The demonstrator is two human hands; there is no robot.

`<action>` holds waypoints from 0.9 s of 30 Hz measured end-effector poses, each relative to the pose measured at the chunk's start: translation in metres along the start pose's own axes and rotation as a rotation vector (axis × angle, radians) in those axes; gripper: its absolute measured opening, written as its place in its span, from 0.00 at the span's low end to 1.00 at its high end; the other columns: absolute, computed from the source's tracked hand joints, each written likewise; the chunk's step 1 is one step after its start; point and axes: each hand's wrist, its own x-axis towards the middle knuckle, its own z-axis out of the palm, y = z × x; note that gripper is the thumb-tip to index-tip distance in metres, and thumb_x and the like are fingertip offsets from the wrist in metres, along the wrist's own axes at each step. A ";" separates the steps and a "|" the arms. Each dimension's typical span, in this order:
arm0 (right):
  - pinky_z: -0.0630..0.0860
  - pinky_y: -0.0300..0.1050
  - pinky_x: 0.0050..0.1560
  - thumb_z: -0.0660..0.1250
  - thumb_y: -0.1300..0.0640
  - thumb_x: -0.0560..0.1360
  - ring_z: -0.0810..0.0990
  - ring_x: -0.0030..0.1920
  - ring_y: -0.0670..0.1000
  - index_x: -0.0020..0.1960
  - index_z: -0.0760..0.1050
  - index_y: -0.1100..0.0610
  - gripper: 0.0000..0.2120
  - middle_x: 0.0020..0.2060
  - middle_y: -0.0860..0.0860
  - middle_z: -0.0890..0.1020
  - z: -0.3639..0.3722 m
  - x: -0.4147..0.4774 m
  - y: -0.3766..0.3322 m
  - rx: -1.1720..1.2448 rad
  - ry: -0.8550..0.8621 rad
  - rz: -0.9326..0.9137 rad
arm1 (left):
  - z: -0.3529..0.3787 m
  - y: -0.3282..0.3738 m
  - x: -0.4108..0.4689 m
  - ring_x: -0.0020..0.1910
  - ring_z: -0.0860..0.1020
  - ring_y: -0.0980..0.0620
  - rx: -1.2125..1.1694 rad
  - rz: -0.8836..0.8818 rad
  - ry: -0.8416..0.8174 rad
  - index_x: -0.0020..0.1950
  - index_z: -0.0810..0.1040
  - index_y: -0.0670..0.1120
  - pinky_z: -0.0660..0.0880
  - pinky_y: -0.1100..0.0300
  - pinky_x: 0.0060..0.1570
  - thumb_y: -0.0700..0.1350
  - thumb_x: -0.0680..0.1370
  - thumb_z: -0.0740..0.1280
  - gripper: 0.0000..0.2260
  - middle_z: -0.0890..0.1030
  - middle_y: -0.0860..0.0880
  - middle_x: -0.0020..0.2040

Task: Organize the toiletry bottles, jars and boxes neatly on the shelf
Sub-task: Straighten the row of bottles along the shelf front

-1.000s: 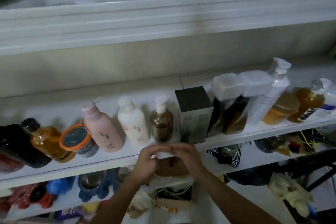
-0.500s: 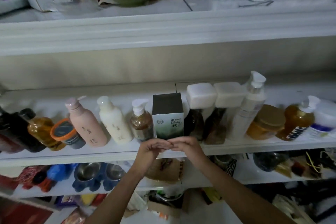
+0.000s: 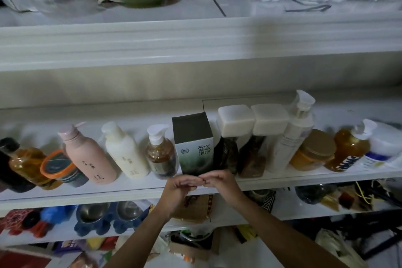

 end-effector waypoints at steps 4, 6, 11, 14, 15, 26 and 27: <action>0.78 0.33 0.42 0.65 0.59 0.67 0.82 0.36 0.39 0.50 0.80 0.70 0.18 0.45 0.64 0.83 0.005 -0.001 0.005 0.062 0.049 -0.002 | -0.001 -0.012 0.002 0.51 0.82 0.46 -0.034 -0.035 -0.008 0.48 0.82 0.36 0.78 0.59 0.47 0.22 0.73 0.57 0.17 0.85 0.40 0.47; 0.78 0.33 0.41 0.65 0.55 0.65 0.82 0.35 0.38 0.50 0.80 0.71 0.21 0.43 0.60 0.82 0.006 -0.002 0.006 0.087 0.053 -0.013 | -0.002 -0.014 0.002 0.52 0.82 0.45 -0.033 -0.034 -0.010 0.48 0.82 0.36 0.78 0.58 0.48 0.22 0.73 0.58 0.16 0.84 0.39 0.47; 0.78 0.33 0.40 0.64 0.61 0.70 0.82 0.34 0.39 0.50 0.78 0.73 0.16 0.43 0.61 0.81 0.006 -0.002 0.010 0.140 0.064 -0.002 | -0.002 -0.014 0.003 0.52 0.82 0.47 -0.023 -0.005 -0.052 0.50 0.82 0.36 0.78 0.61 0.48 0.21 0.72 0.57 0.18 0.84 0.40 0.48; 0.79 0.36 0.43 0.64 0.60 0.68 0.83 0.37 0.43 0.46 0.82 0.62 0.11 0.42 0.60 0.83 0.001 -0.007 0.007 0.147 0.068 0.035 | 0.001 -0.012 0.004 0.51 0.82 0.48 -0.010 0.020 -0.090 0.49 0.83 0.38 0.78 0.60 0.48 0.21 0.72 0.57 0.20 0.85 0.42 0.48; 0.80 0.37 0.44 0.64 0.61 0.69 0.83 0.38 0.44 0.45 0.82 0.59 0.09 0.41 0.60 0.83 -0.002 -0.009 0.005 0.152 0.075 0.036 | 0.003 -0.011 0.006 0.51 0.82 0.49 -0.011 0.028 -0.109 0.48 0.83 0.39 0.77 0.60 0.48 0.21 0.72 0.57 0.20 0.85 0.43 0.47; 0.78 0.34 0.42 0.54 0.75 0.73 0.83 0.38 0.44 0.44 0.82 0.63 0.18 0.33 0.47 0.85 -0.045 -0.019 0.000 0.060 0.204 0.004 | 0.041 -0.005 0.021 0.53 0.82 0.53 -0.065 0.100 -0.240 0.56 0.81 0.42 0.75 0.64 0.54 0.25 0.71 0.56 0.22 0.85 0.52 0.48; 0.77 0.34 0.41 0.54 0.75 0.73 0.83 0.37 0.44 0.44 0.82 0.65 0.18 0.32 0.47 0.84 -0.044 -0.018 0.000 0.059 0.213 0.005 | 0.041 -0.004 0.021 0.53 0.82 0.52 -0.084 0.105 -0.234 0.52 0.83 0.43 0.75 0.63 0.54 0.28 0.71 0.58 0.20 0.85 0.51 0.48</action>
